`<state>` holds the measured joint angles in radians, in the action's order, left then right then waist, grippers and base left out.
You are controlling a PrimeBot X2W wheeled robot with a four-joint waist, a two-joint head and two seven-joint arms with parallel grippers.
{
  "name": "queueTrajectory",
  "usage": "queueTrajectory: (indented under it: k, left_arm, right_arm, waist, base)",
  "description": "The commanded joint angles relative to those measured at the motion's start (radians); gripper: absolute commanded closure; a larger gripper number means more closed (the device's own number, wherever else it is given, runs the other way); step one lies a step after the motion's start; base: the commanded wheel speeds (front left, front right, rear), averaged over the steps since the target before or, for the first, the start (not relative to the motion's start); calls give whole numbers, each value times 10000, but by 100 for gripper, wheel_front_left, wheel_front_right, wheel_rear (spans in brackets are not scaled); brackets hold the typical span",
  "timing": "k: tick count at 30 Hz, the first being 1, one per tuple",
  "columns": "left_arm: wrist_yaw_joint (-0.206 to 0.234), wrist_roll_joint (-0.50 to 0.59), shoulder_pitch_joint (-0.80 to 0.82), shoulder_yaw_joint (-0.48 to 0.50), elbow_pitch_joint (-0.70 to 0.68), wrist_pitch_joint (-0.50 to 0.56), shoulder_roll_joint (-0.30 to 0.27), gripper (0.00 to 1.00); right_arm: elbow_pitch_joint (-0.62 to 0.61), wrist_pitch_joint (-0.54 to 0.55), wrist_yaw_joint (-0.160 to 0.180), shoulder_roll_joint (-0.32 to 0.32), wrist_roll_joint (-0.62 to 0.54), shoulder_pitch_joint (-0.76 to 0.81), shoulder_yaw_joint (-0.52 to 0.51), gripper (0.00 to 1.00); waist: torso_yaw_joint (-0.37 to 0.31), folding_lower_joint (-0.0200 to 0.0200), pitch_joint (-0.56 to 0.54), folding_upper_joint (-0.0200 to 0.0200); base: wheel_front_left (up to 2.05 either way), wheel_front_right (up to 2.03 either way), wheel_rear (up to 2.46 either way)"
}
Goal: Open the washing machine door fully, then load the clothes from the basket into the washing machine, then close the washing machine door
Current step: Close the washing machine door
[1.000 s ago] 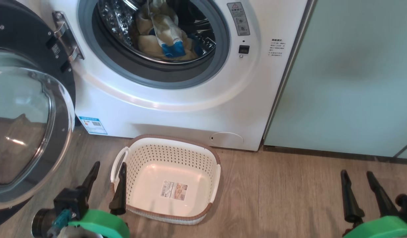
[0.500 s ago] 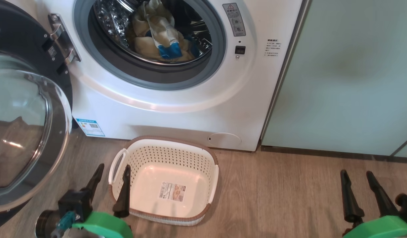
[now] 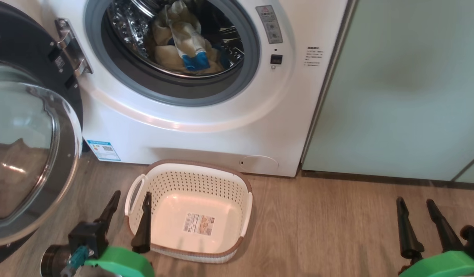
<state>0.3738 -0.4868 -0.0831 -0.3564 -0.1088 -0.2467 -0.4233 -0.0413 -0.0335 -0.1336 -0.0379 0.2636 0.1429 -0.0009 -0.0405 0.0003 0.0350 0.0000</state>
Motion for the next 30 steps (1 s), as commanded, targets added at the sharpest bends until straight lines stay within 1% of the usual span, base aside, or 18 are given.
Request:
queueTrajectory:
  k: [1, 8, 14, 19, 30]
  left_arm:
    - [85, 69, 288, 391, -245, -37, -201, 0]
    - [66, 36, 272, 340, -250, -17, -224, 0]
    - [34, 12, 290, 324, -257, -24, -247, 0]
    - [24, 14, 283, 324, -262, -39, -248, 0]
    - [15, 27, 331, 359, -221, -63, -275, 0]
  right_arm:
    - [-322, 9, 29, -125, -32, -237, 151, 0]
    - [-323, 20, 29, -125, 12, -222, 153, 0]
    - [-304, 37, 29, -124, 45, -231, 127, 0]
    - [-288, 31, 29, -124, 48, -238, 138, 0]
    - [-243, 6, 29, -124, 53, -240, 93, 0]
  waist:
    - [1, -3, -11, 0]
    - [6, -3, -65, 0]
    - [21, -3, -94, 0]
    - [11, -3, -125, 0]
    - [42, -3, -116, 0]
  base:
    - [-137, 160, -23]
    - [-176, 196, -20]
    - [-129, 129, 0]
    - [-54, 54, 0]
    - [-1, 1, 0]
